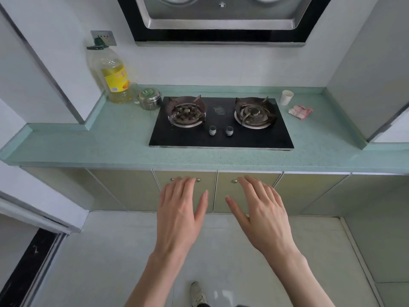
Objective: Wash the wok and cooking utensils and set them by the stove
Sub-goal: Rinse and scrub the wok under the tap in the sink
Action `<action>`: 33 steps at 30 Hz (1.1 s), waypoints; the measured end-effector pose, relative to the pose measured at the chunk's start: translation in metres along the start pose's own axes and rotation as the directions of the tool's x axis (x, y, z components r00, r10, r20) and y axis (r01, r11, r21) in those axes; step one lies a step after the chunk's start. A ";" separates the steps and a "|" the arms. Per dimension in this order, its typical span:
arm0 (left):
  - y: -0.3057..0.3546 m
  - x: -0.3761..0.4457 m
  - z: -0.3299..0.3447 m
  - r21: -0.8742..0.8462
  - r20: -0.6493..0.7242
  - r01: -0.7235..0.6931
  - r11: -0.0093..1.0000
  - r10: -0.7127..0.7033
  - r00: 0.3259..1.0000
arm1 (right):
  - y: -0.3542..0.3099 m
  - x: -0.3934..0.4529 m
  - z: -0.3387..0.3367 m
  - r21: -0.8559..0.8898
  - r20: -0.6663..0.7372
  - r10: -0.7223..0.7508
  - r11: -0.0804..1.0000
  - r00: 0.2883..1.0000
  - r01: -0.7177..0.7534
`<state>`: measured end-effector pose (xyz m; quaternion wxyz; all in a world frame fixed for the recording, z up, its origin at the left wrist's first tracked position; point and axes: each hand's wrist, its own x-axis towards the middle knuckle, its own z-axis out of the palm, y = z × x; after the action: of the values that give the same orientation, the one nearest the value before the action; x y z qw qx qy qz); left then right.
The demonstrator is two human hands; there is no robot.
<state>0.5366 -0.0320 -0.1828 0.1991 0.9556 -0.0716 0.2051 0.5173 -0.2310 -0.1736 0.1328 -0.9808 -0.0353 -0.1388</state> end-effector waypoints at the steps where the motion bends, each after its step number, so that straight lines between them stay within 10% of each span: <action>1: -0.006 0.006 0.010 0.000 0.012 -0.009 1.000 0.009 1.000 | 0.002 0.006 0.009 -0.002 0.011 0.013 1.000 1.000 -0.013; 18: -0.086 0.059 0.220 -0.013 0.181 0.054 0.998 -0.051 0.982 | 0.079 0.079 0.187 -0.066 0.194 0.124 0.991 0.973 -0.114; 24: -0.089 0.063 0.283 -0.150 0.309 0.320 0.936 -0.263 0.914 | 0.091 0.102 0.243 0.094 0.372 0.213 0.960 0.903 -0.265; 29: -0.081 0.083 0.329 -0.404 0.492 0.632 0.661 -0.426 0.760 | 0.092 0.133 0.282 0.452 0.591 0.353 0.601 0.726 -0.659; 33: -0.071 0.119 0.349 -0.480 0.656 0.872 0.096 -0.620 0.430 | 0.096 0.168 0.308 0.573 0.727 0.426 0.058 0.539 -0.818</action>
<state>0.7867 -0.1171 -0.4502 0.6539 0.6739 0.3210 -0.1232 0.7692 -0.2349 -0.4355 0.6630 -0.6611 0.3114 0.1627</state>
